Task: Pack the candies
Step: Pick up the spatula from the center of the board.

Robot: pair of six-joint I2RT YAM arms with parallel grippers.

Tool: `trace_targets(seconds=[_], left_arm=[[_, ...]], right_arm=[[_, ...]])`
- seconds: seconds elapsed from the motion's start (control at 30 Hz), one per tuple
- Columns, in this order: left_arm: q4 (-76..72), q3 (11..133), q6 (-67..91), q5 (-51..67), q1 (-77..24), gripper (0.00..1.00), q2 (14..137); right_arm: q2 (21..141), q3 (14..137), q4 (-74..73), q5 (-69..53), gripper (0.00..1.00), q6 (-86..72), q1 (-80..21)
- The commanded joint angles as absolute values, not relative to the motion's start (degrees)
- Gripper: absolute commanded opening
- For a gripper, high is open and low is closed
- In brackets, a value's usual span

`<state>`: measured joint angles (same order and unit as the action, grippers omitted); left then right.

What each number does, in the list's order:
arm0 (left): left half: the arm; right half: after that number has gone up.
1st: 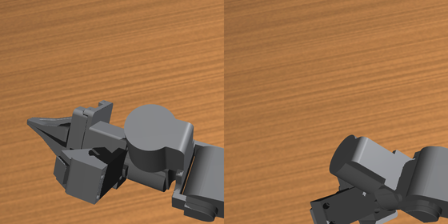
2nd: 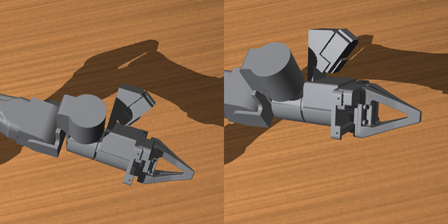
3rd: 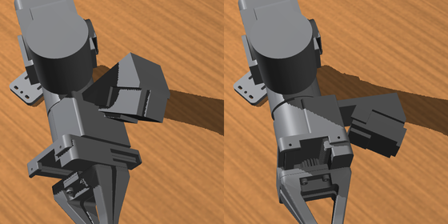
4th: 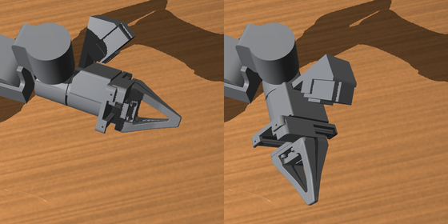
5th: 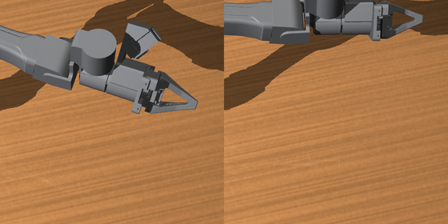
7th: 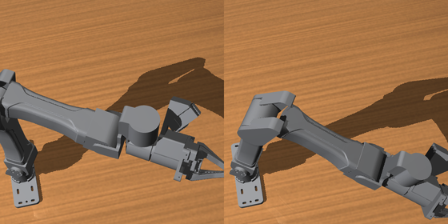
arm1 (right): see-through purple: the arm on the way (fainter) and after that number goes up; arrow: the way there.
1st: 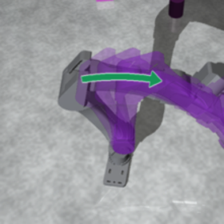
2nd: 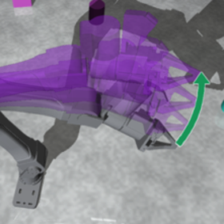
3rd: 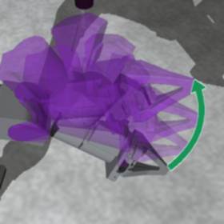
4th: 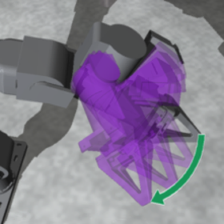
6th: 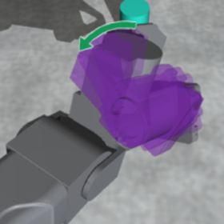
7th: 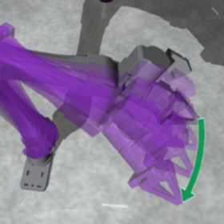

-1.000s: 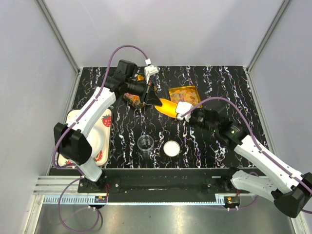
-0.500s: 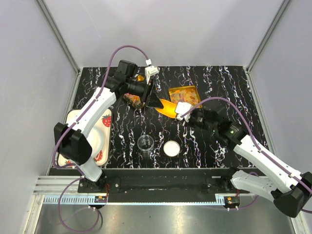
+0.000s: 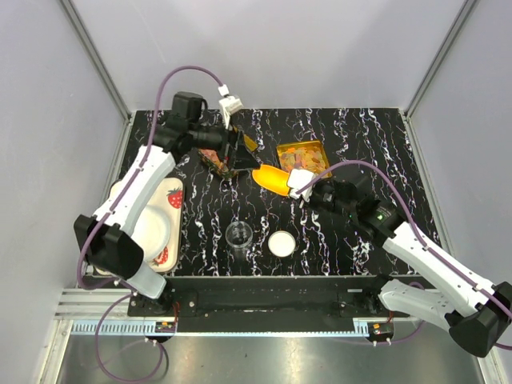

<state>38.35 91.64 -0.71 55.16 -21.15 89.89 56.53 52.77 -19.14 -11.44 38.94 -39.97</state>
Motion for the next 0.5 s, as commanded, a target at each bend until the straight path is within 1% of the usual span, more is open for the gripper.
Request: trace_targets(seconds=[0.0, 0.07, 0.23, 0.47], left_arm=[[33.31, 90.97, 2.19, 52.92, -16.71, 0.99, 85.09], [33.22, 91.32, 0.89, 51.6, -14.08, 0.99, 84.29], [33.57, 91.32, -5.09, 43.95, -8.19, 0.99, 83.14], [33.4, 91.67, -7.03, 33.5, -6.33, 0.99, 85.51]], right_arm=[[55.2, 53.52, -16.0, -9.94, 0.0, 38.5, -39.64], [55.72, 53.96, -16.43, -9.23, 0.0, 38.67, -39.73], [56.69, 57.39, -18.37, -6.42, 0.0, 38.15, -39.64], [56.43, 62.4, -24.96, -3.88, 0.0, 38.84, -39.55]])
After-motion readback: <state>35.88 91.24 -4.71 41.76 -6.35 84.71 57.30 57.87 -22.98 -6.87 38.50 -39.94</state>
